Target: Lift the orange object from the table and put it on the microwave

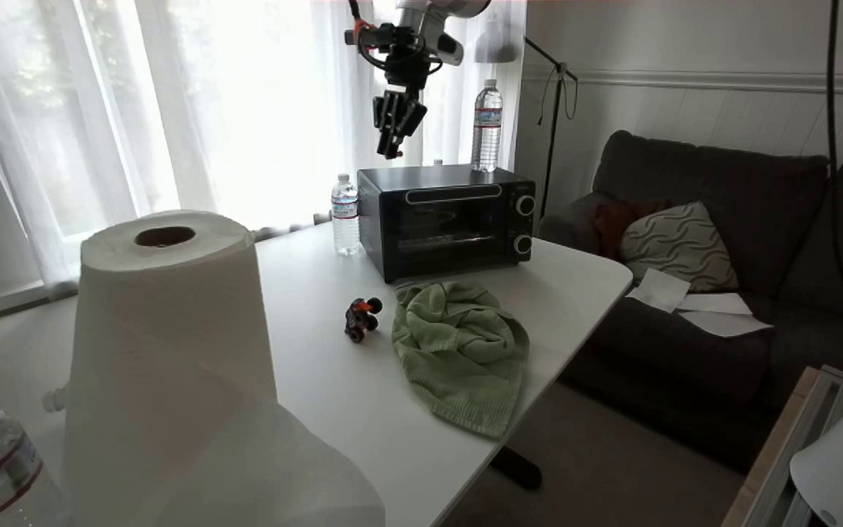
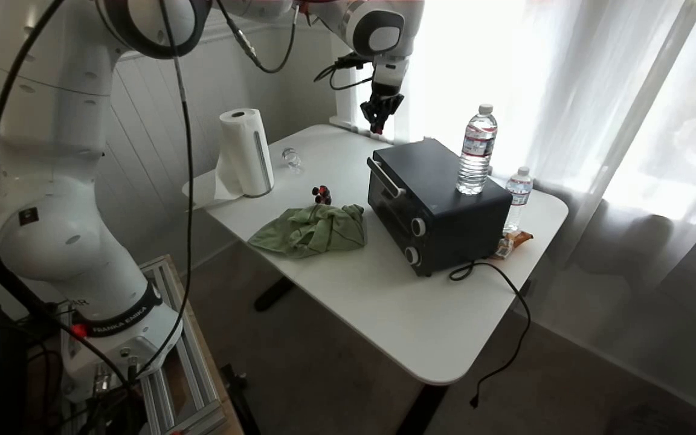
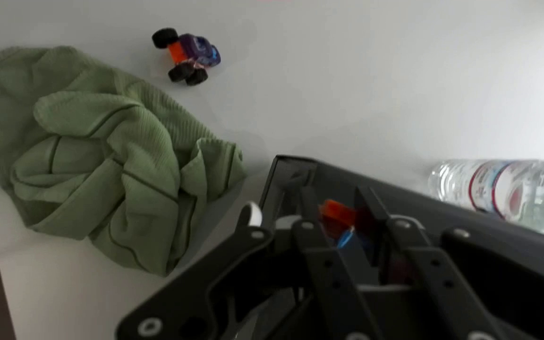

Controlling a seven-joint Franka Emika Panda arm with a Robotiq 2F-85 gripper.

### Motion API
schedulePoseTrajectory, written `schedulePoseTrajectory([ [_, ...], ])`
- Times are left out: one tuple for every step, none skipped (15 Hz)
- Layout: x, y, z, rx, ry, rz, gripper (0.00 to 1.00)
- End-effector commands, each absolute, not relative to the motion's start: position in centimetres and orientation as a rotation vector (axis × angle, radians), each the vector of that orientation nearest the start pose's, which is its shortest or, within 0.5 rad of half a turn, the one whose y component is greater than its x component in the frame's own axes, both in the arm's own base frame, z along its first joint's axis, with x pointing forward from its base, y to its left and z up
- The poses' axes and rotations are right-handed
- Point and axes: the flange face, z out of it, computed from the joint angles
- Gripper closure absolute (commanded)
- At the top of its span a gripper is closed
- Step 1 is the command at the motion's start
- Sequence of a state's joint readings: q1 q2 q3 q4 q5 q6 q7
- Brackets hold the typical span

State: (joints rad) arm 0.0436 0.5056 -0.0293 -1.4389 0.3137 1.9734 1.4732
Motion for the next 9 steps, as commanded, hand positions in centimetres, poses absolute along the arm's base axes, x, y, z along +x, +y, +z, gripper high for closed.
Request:
schedulePoseTrajectory([
  [66.0, -2.3, 40.1, -1.987, 2.071, 0.247, 0.91],
  [65.1, -4.0, 39.6, -1.959, 2.091, 0.23, 0.91],
  [64.2, -5.3, 39.1, -1.933, 2.102, 0.213, 0.91],
  [63.5, -6.5, 38.8, -1.911, 2.109, 0.199, 0.91],
  [63.1, -7.6, 38.5, -1.891, 2.109, 0.183, 0.91],
  [62.9, -8.4, 38.0, -1.88, 2.099, 0.16, 0.91],
  [62.6, -8.9, 37.7, -1.869, 2.09, 0.151, 0.92],
  [62.5, -9.3, 37.4, -1.858, 2.08, 0.145, 0.92],
  [62.3, -9.5, 37.2, -1.857, 2.07, 0.136, 0.92],
])
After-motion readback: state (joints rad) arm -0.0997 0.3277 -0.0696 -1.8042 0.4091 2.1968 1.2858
